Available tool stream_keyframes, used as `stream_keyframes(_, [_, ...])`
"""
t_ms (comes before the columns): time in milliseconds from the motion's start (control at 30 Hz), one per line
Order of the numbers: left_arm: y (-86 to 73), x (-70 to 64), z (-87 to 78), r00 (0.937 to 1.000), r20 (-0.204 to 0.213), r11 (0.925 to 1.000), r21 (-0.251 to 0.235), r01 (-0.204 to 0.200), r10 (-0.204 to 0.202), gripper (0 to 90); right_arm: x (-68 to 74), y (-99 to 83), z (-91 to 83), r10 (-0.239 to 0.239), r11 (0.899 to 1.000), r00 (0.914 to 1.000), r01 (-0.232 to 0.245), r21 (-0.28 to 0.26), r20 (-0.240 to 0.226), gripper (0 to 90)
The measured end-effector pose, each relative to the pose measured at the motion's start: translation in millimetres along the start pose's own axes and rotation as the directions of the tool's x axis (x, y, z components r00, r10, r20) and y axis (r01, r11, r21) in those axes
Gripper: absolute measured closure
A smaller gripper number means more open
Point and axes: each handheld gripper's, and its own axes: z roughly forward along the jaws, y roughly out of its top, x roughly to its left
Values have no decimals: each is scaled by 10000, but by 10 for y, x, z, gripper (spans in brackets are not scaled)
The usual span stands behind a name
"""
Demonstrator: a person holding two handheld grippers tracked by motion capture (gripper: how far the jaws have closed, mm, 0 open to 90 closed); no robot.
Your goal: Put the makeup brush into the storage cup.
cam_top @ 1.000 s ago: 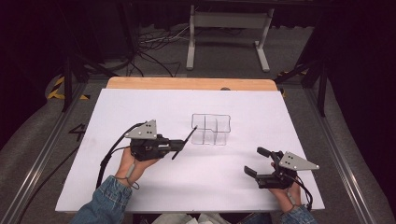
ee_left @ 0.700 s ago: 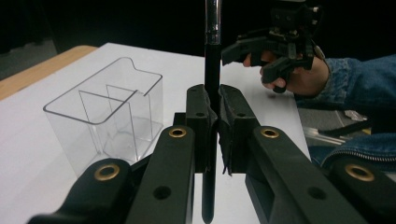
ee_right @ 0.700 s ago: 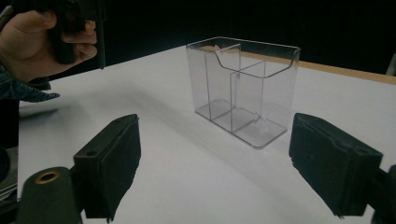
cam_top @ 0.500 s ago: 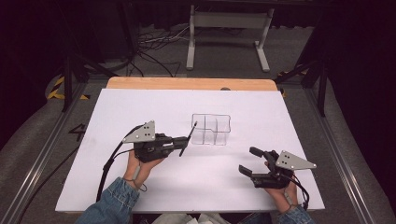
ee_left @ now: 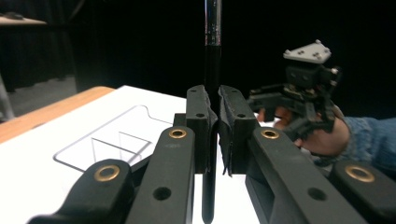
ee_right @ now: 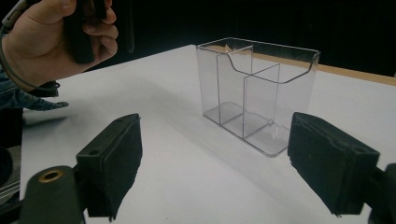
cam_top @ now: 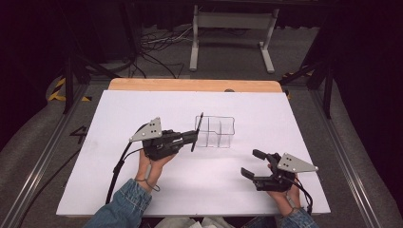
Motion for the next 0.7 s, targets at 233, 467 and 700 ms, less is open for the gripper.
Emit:
stream_keyframes(233, [45,13,125,9990,-401,9998,49,-182,183,834,-9,-7,-16,19,10000,9999,-18,-42,119,171])
stream_keyframes(467, [81,50,196,9963,-856,9998,-196,-76,59,834,-24,-22,-21,75,10000,9999,-75,-1,154,163])
stream_keyframes(700, [83,72,297,9913,-1315,9999,-170,2,-24,834,-46,-26,-44,117,9999,9996,-115,-59,245,161])
